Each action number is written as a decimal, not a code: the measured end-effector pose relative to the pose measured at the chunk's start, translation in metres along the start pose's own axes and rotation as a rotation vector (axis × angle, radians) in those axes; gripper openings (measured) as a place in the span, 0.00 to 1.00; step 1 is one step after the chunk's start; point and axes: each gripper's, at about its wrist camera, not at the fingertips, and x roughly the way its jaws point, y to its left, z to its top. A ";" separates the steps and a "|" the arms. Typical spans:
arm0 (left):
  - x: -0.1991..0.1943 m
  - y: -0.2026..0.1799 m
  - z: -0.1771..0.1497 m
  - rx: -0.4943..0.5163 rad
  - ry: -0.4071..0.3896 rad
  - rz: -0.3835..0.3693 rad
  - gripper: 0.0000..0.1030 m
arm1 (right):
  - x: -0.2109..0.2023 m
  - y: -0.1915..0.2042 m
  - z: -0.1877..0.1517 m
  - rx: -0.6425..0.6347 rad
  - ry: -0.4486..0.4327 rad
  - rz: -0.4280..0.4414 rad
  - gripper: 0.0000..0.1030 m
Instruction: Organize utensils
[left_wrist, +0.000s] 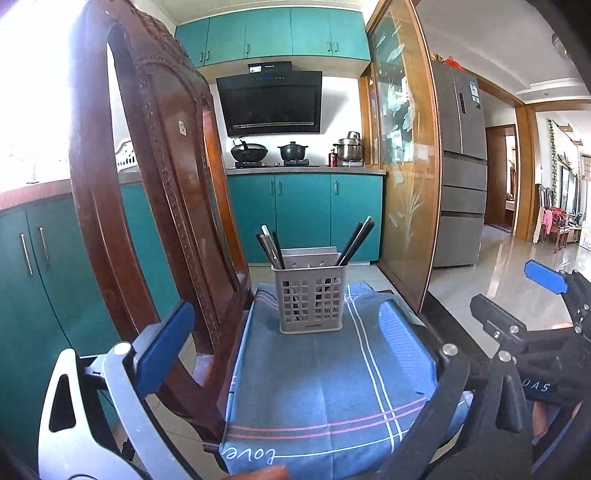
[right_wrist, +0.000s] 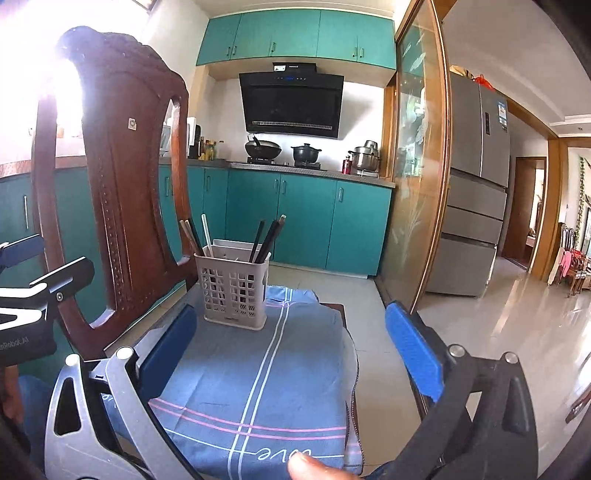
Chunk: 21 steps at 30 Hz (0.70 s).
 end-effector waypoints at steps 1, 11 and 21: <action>-0.001 0.000 0.000 0.003 -0.004 -0.003 0.97 | -0.001 -0.001 0.000 0.003 0.000 -0.001 0.97; -0.005 -0.004 0.001 0.019 -0.015 -0.007 0.97 | -0.005 -0.006 0.001 0.018 -0.009 0.003 0.97; -0.005 -0.009 0.001 0.028 -0.011 -0.018 0.97 | -0.005 -0.008 0.000 0.018 -0.005 0.001 0.97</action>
